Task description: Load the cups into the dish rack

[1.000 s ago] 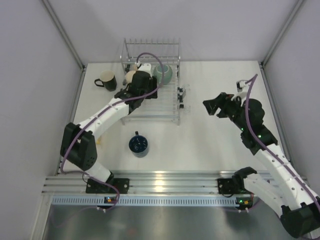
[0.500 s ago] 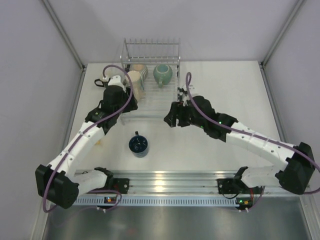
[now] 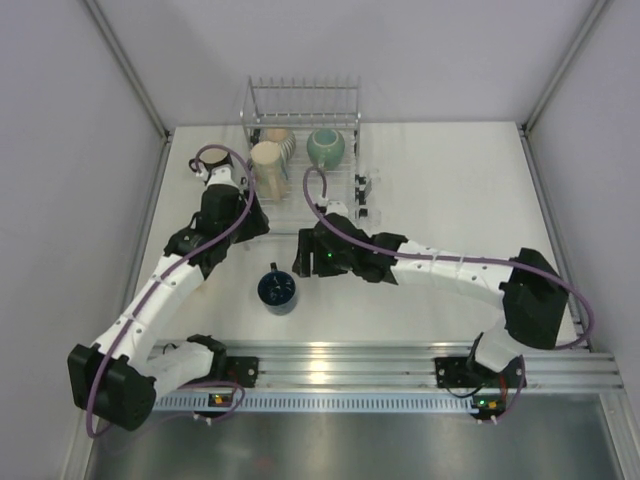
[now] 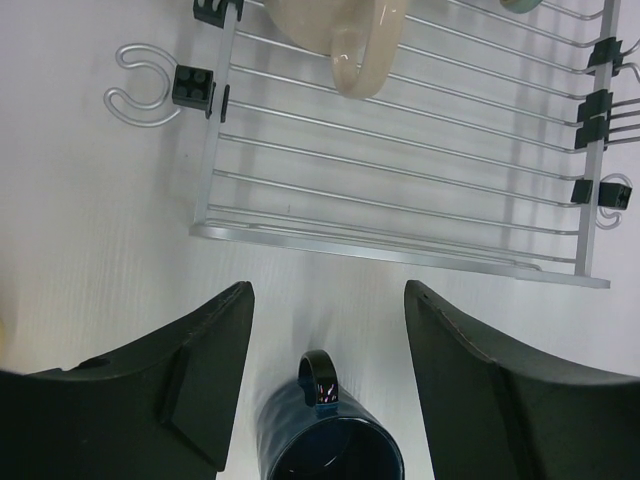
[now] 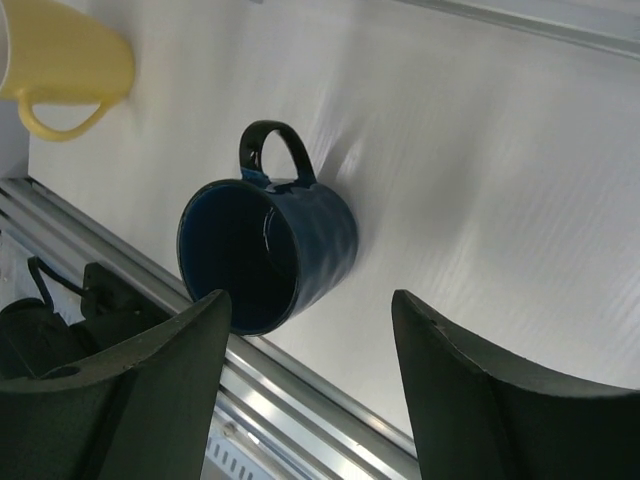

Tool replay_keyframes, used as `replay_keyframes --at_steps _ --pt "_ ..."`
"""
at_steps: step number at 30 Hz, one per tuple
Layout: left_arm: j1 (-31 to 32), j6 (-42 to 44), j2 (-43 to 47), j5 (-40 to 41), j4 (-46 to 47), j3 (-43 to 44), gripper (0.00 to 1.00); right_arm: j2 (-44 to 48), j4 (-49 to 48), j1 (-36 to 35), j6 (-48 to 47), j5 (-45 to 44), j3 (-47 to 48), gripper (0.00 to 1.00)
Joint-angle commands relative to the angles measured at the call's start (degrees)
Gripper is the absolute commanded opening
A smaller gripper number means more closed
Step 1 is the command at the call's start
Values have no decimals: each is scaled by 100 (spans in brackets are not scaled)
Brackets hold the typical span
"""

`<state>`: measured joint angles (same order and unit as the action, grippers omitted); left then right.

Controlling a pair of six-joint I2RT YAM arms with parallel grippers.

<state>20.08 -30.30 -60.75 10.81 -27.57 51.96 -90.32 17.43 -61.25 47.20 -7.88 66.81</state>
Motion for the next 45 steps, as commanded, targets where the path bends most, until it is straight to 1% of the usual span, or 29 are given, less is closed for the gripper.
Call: replay_keyframes --at_steps 1,7,14,17,20,21,23,24,26,27,29,30,32,35,36,38,39,41,42,43,44,45 --pt "-91 -99 134 -123 -73 -99 67 -239 76 -264 184 -108 429 66" --pt "-206 -116 186 -246 -117 -204 67 -766 357 -466 123 -319 684 65" --pt "-267 -195 125 -219 -117 -318 68 -1206 261 -624 149 -381 772 62" --pt "-302 -300 37 -386 -117 -336 67 -1479 401 -695 123 -442 965 60" --pt "-320 -362 -7 -579 -117 -336 66 -1620 498 -730 79 -425 1028 51" --pt "-320 -362 2 -597 -108 -327 66 -1603 498 -730 79 -442 1001 44" --pt "-320 -345 19 -650 -117 -310 66 -1576 498 -739 35 -469 984 37" --pt "-320 -318 37 -676 -117 -292 65 -1550 498 -739 0 -512 940 30" --pt "-320 -301 72 -877 -108 -283 65 -1479 384 -739 -44 -522 887 22" --pt "-320 -301 81 -966 -117 -292 64 -1445 358 -739 -79 -522 869 14" --pt "-320 -283 107 -1054 -108 -292 63 -1418 349 -748 -150 -522 834 6" --pt "-320 -274 133 -1368 -108 -301 63 -1305 296 -739 -158 -556 704 0" --pt "-320 -292 177 -1502 -117 -310 63 -1173 43 -739 -202 -618 457 0" --pt "-320 -292 274 -1713 -117 -275 63 -830 24 -721 -483 -960 176 0" --pt "-320 -301 344 -1783 -117 -266 63 -568 -20 -721 -579 -1170 1 0" --pt "-320 -335 397 -2082 -99 -196 63 -233 -125 -721 -957 -1434 -211 0" --pt "-320 -353 406 -2205 -108 -143 64 134 -222 -721 -1263 -1705 -403 0" --pt "-320 -414 397 -2582 -108 6 64 540 -319 -730 -1581 -2032 -606 0" --pt "-320 -441 380 -2723 -91 68 64 960 -493 -730 -1965 -2399 -834 0" --pt "-320 -467 310 -3107 -47 164 64 1190 -634 -721 -2195 -2576 -975 0" --pt "-320 -563 275 -3311 84 191 64 1419 -810 -721 -2459 -2735 -1124 0" --pt "-320 -625 231 -3522 164 209 64 1882 -1064 -730 -3018 -3041 -1509 0"
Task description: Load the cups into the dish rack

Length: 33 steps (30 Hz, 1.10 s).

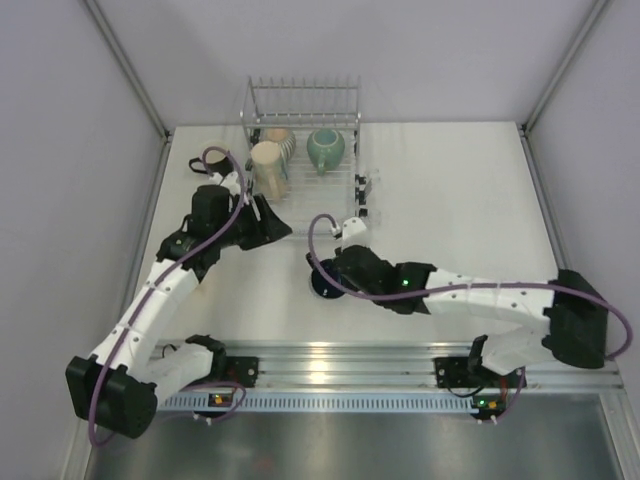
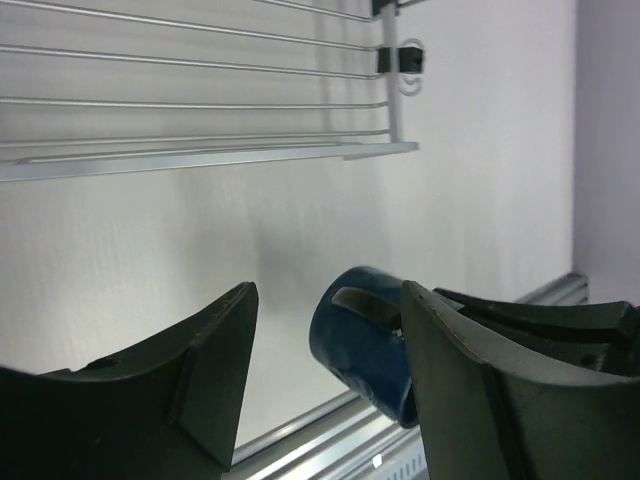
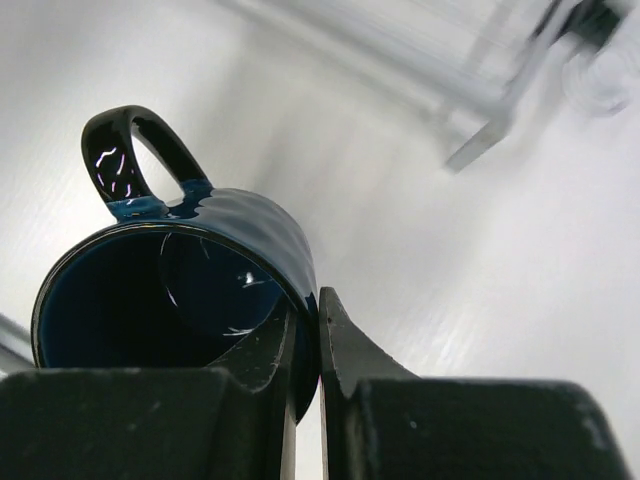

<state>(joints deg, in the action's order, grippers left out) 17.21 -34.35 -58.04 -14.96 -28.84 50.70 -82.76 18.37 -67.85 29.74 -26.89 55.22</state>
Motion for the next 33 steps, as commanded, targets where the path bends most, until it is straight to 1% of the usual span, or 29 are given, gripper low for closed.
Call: replay_keyframes --at_steps 1,2,3,4,5,6,8,9,11,12,13,14,15,17,18,20,21,23,24,26,28,33 --pt "-34 -300 -102 -1226 413 353 65 1366 -1726 -61 -1582 -1273 -563 0" --pt "-34 -475 -207 -1698 667 344 65 1612 -2175 -61 -1950 -1353 -800 0" --pt "-34 -563 -260 -1938 800 344 65 2040 -2554 -61 -2694 -1475 -1290 0" --pt "-25 -625 -321 -2149 879 362 65 2245 -2897 -61 -3110 -1520 -1512 0" --pt "-25 -739 -461 -2473 941 405 65 2438 -3571 -61 -3445 -1529 -1714 0" --pt "-25 -792 -506 -2598 1063 423 65 2727 -3821 -61 -4022 -1486 -2021 0" --pt "-25 -959 -568 -2809 1222 406 64 2931 -4548 0 -4544 -1415 -2260 0" --pt "-25 -1029 -594 -2976 1292 397 64 3037 -4753 18 -5017 -1371 -2427 0" --pt "-16 -1257 -594 -3161 1556 345 64 3047 -4974 62 -5415 -1362 -2490 0" --pt "-16 -1372 -594 -3240 1644 327 64 3021 -5253 88 -5861 -1284 -2551 0" --pt "-16 -1495 -586 -3467 1914 292 64 2994 -5447 97 -6100 -1248 -2612 0" --pt "-7 -1739 -586 -3531 2022 257 64 2959 -5763 106 -6320 -1257 -2683 0" --pt "1 -1812 -603 -3601 2075 256 64 2898 -6305 141 -6696 -1248 -2814 0" --pt "98 -1909 -629 -3610 2084 292 64 2871 -6740 185 -7050 -1091 -2903 0" --pt "150 -1926 -647 -3636 2084 292 64 2810 -7107 194 -7391 -916 -2955 0" --pt "291 -1961 -700 -3707 2084 300 64 2748 -7469 202 -7701 -792 -2999 0" --pt "344 -1970 -717 -3733 2084 292 64 2713 -7697 194 -7963 -565 -3017 0" --pt "476 -1953 -761 -3830 2084 257 64 2695 -7769 220 -8272 -230 -3087 0" --pt "511 -1953 -770 -3874 2084 239 64 2686 -7778 229 -8595 128 -3122 0" --pt "546 -1900 -744 -3979 2084 195 64 2590 -7735 246 -9000 490 -3158 0" --pt "546 -1856 -735 -4032 2076 134 64 2520 -7612 246 -9160 562 -3097 0" --pt "573 -1830 -753 -4173 2084 -42 65 2475 -7568 246 -9486 1089 -3131 0"
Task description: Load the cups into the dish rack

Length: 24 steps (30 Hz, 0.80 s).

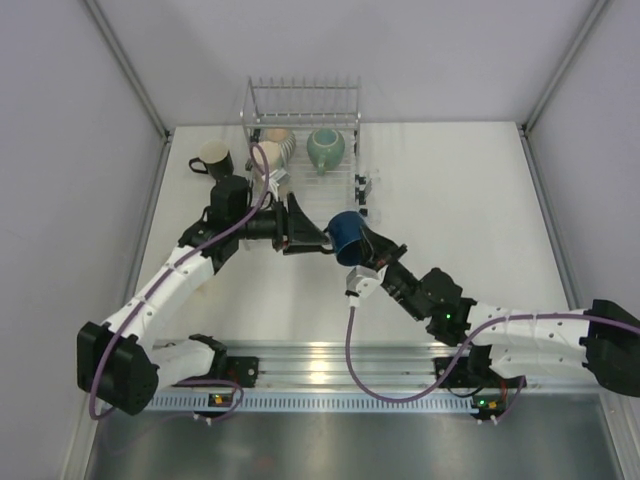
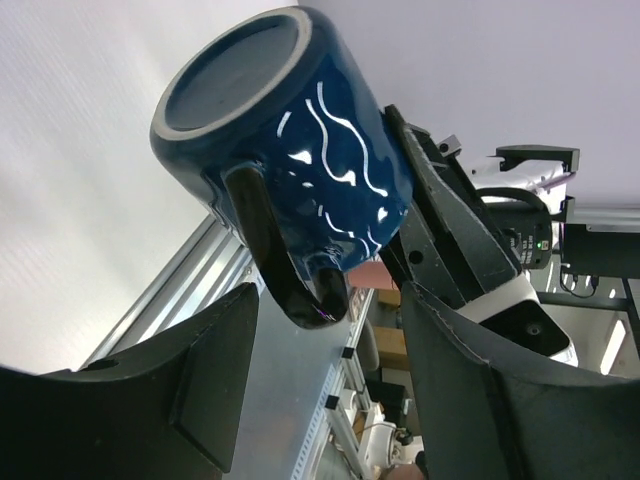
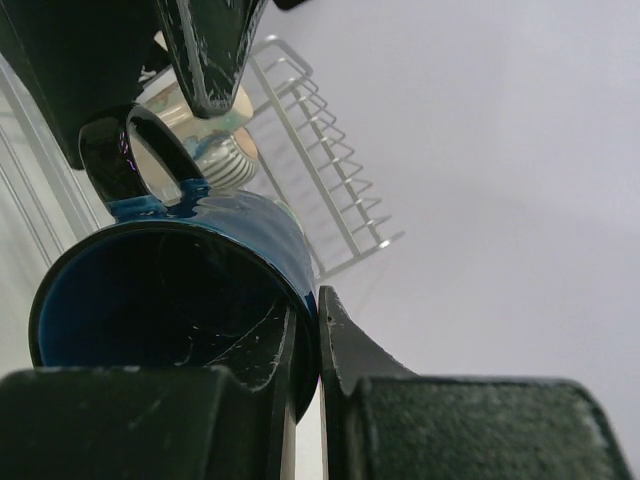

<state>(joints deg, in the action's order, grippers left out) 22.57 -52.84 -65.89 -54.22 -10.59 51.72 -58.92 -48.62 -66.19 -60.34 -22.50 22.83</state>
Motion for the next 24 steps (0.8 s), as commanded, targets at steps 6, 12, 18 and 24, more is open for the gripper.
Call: replay_keyframes --at_steps 6,12,18,24 --pt "195 37 102 -493 250 -408 64 -67 -1219 80 -812 896 11 0" --pt "230 28 138 -651 250 -339 56 -234 -1316 19 -1006 1300 -77 0" --pt "318 54 85 -836 250 -532 43 -340 -1633 -34 -1173 1362 -182 0" --pt "345 98 -12 -889 250 -506 35 -252 -1597 -236 -1437 1776 -358 0"
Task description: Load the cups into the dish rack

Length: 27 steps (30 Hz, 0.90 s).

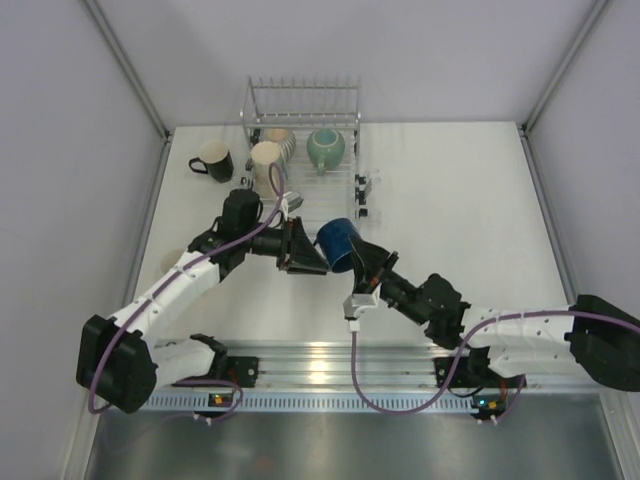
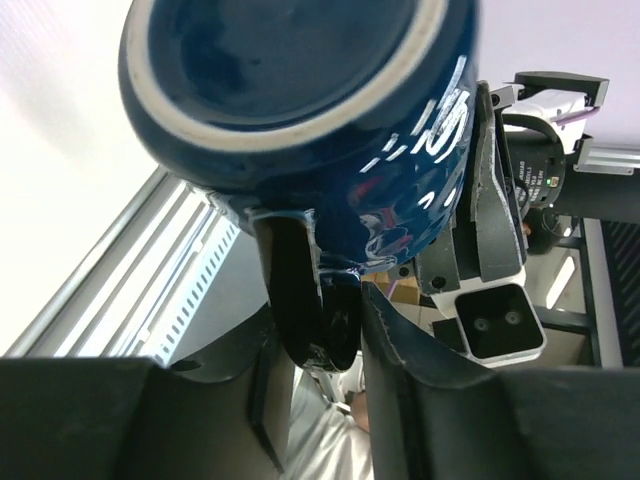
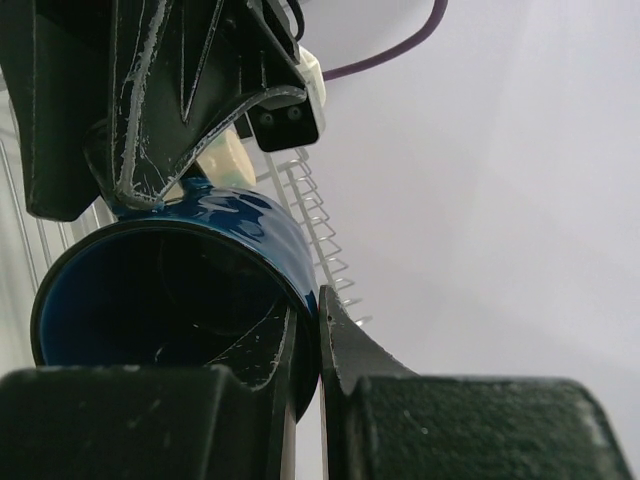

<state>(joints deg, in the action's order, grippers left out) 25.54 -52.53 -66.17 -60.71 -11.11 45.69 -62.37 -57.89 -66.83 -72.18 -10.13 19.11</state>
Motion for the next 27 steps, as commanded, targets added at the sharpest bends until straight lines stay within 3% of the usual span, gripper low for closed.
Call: replay_keyframes --at_steps 1,5,7,11,14,18,19,23,27 --pt "48 68 -9 -240 303 124 33 93 -732 -234 -279 521 -13 0" --pt "48 77 -115 -249 303 203 16 128 -768 -313 -428 556 -136 0" --pt "47 41 -194 -249 303 230 1 163 -733 -348 -463 565 -197 0" --pt "48 15 -221 -213 312 309 0 68 -838 -401 -674 408 -294 4" --pt "47 -55 -168 -143 416 396 0 -47 -1005 -419 -788 223 -321 18" --pt "48 -800 -63 -152 1250 239 0 -214 -1233 -419 -912 117 -347 25" --pt "48 -898 -45 -126 1365 221 0 -249 -1260 -419 -929 99 -356 25" --pt "39 -1022 -71 -125 1463 282 0 -556 -1750 -410 -1096 -76 -356 1" --pt "56 -1092 -98 -38 1463 221 0 -838 -2156 -392 -1237 -217 -303 2"
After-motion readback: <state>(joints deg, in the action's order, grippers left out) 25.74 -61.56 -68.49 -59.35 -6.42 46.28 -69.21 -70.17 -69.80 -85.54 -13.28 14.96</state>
